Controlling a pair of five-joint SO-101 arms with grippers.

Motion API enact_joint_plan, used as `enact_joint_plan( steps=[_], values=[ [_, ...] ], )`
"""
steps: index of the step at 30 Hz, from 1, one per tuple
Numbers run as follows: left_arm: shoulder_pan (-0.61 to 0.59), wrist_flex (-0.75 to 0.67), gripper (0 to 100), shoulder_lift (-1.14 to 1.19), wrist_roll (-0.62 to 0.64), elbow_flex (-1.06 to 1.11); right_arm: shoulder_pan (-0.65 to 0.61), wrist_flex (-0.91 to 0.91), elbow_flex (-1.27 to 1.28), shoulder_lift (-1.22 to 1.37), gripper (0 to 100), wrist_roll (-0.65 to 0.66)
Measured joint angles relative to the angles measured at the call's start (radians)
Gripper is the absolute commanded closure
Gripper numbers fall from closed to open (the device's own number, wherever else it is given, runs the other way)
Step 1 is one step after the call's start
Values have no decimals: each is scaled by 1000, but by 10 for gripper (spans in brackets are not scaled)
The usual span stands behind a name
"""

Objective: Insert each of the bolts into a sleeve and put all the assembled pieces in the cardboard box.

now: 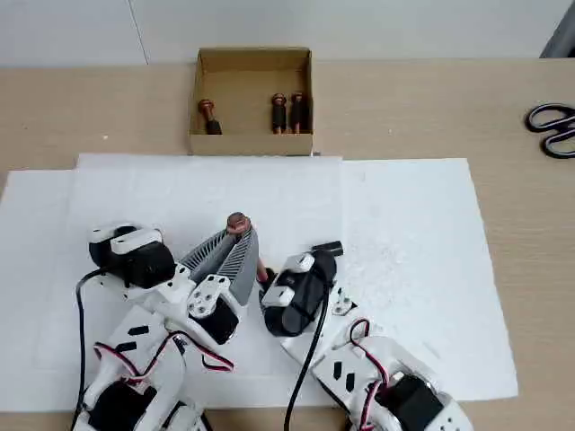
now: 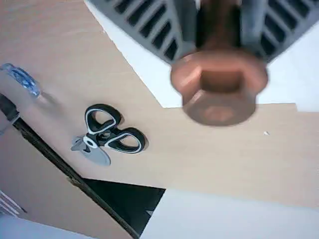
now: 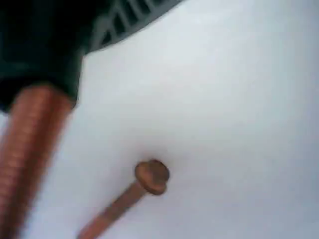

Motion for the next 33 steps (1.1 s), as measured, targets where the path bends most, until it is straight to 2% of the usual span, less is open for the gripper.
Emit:
enact_joint_plan(
  steps=[10,21,33],
  values=[
    [2,18,994,2,0,3,-25,-14,-2,-2,996,-3],
    [64,224,994,2,-21,-46,0,-15,-2,0,996,-3],
    [103,316,994,0,-110,-37,0,-17,-2,-2,996,-3]
  ],
)
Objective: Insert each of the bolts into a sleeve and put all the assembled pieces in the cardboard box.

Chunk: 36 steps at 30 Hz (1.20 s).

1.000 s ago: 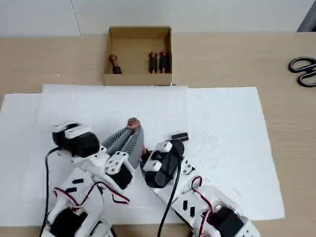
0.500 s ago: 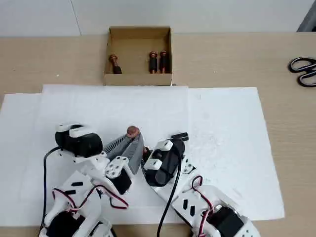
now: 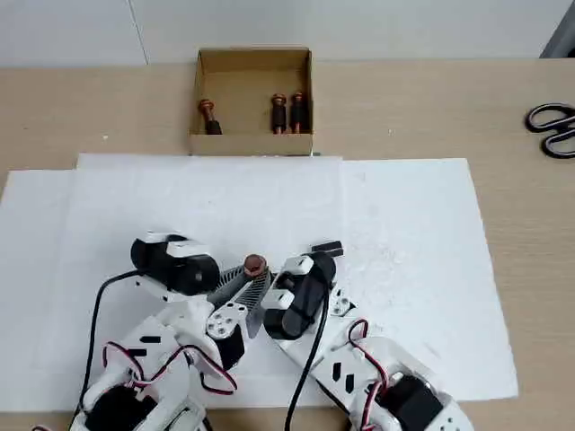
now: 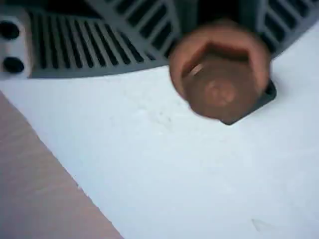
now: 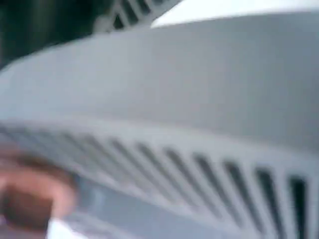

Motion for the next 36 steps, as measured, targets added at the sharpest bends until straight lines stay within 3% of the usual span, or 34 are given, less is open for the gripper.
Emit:
enact_joint_plan(
  steps=[14,21,36],
  values=[
    [2,11,988,-6,-49,15,0,2,3,3,996,0],
    [-6,-3,833,-6,-49,23,3,2,3,3,996,0],
    [-5,8,827,2,-52,20,5,2,0,2,996,0]
  ],
)
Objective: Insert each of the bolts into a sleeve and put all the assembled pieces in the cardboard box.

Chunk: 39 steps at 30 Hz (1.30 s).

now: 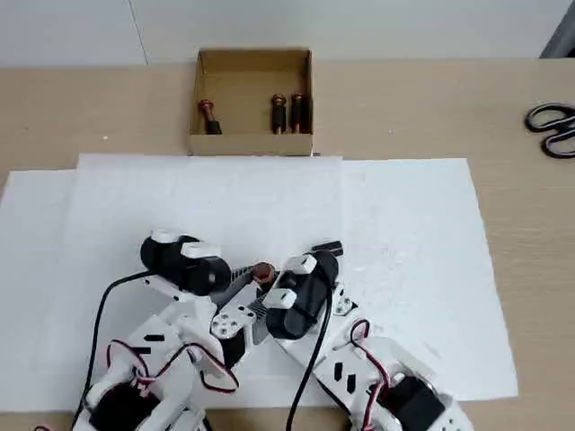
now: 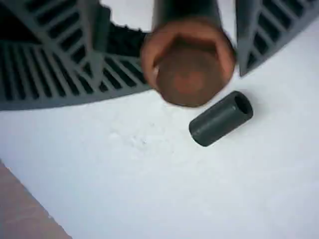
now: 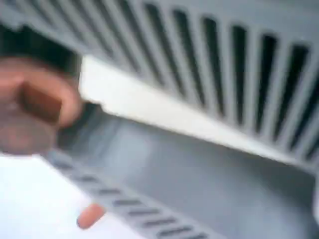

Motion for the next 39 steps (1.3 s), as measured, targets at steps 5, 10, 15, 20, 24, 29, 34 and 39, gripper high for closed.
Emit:
enact_joint_plan(
  steps=[5,10,15,20,24,29,34,39],
  values=[
    [0,0,826,0,-2,-43,0,-2,11,-2,996,0],
    [-21,0,826,0,-2,-98,-2,-2,29,-2,996,0],
    [-84,0,893,0,-35,-120,-3,-2,31,-2,996,0],
    [-172,0,997,0,-58,-120,-3,-2,31,-2,996,0],
    [-292,-9,993,0,-60,-94,18,-2,31,-2,996,2],
    [-454,-9,993,0,-61,-69,161,-2,31,-2,996,-49],
    [-506,26,993,0,-61,-23,338,37,31,-2,996,-97],
    [-519,54,993,0,-155,26,440,44,23,14,997,-100]
  ],
)
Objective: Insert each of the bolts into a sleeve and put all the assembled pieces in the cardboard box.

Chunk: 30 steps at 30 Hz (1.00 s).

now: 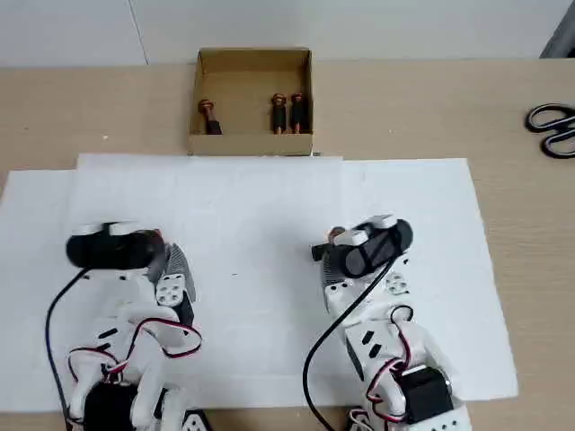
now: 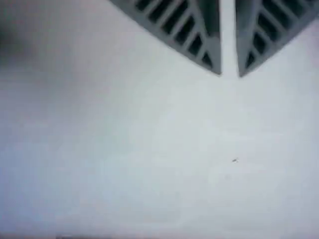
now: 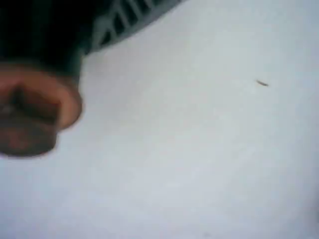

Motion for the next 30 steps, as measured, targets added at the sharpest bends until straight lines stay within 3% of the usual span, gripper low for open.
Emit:
enact_joint_plan(
  steps=[4,9,30],
  values=[
    [0,0,993,0,-63,17,9,0,-130,132,997,-51],
    [0,0,993,0,-66,21,11,0,-440,482,997,-100],
    [0,0,993,0,-44,34,35,-137,-1659,2019,996,-29]
  ],
)
